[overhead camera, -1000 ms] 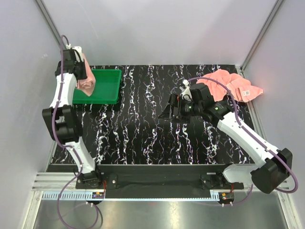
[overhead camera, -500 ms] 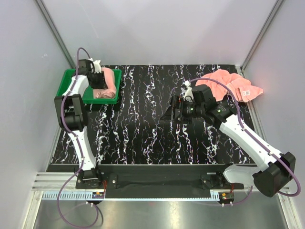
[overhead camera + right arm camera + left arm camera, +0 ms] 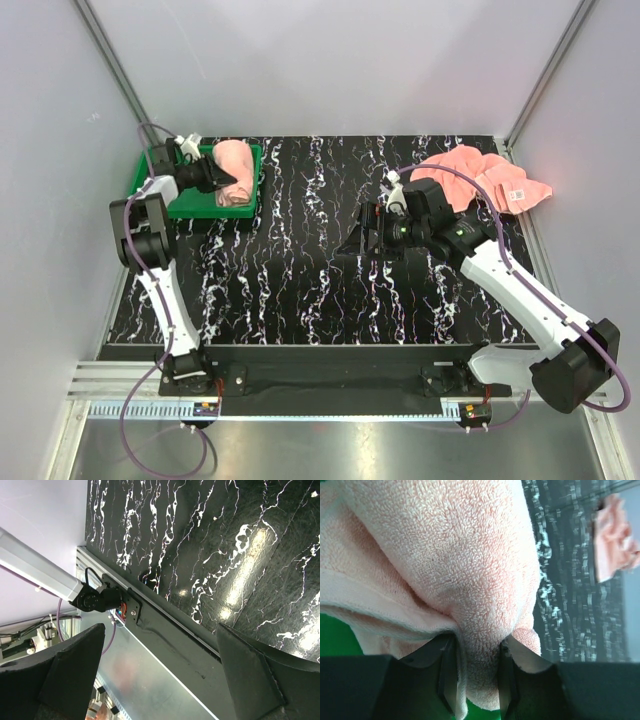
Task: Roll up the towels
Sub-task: Place the rolled towel into the container
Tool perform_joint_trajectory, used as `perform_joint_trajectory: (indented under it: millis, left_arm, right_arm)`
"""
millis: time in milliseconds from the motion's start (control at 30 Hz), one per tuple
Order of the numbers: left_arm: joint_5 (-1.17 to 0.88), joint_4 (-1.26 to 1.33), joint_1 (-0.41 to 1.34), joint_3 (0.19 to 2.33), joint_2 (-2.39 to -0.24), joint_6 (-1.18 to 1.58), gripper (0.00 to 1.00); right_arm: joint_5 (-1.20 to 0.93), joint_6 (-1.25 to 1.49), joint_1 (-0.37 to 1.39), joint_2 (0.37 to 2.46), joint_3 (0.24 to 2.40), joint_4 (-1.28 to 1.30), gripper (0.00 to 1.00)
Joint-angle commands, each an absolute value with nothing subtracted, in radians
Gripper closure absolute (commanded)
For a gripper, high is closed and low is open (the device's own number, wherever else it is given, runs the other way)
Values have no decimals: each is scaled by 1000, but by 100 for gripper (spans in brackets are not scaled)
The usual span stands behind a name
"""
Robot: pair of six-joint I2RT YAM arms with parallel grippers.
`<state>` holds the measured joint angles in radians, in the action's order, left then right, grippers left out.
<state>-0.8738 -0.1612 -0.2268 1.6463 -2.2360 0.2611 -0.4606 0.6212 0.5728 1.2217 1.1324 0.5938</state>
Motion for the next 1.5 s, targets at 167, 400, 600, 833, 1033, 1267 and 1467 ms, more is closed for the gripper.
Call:
perform_joint_trajectory:
  millis: [167,400,600,833,1033,1267,1467]
  left_arm:
    - [-1186,100,-248,1721,-2394,492,93]
    - [-1091,-76,-278,1779,-2431,423,61]
    - [-1006,-182,-308,1850,-2471,475,32]
    - [-871,-288,-330,1841,-2442,468,20]
    - [-815,-298,-350,1802,-2410,476,28]
    - [-634,-395,-359,1816,-2362,451,41]
    - [-502,-465,-359,1818,-2335,403,20]
  right_arm:
    - [-463,603,565,1239,1138,594,0]
    - [-469,620,563,1255,1141,581,0]
    - [-468,634,564,1261,1147,580,1]
    - [-451,635,563,1250,1160,604,0]
    - [-448,630,563,1244,1172,620,0]
    - [-426,615,563,1221,1170,647,0]
    - [-428,614,563,1221,1167,647,0]
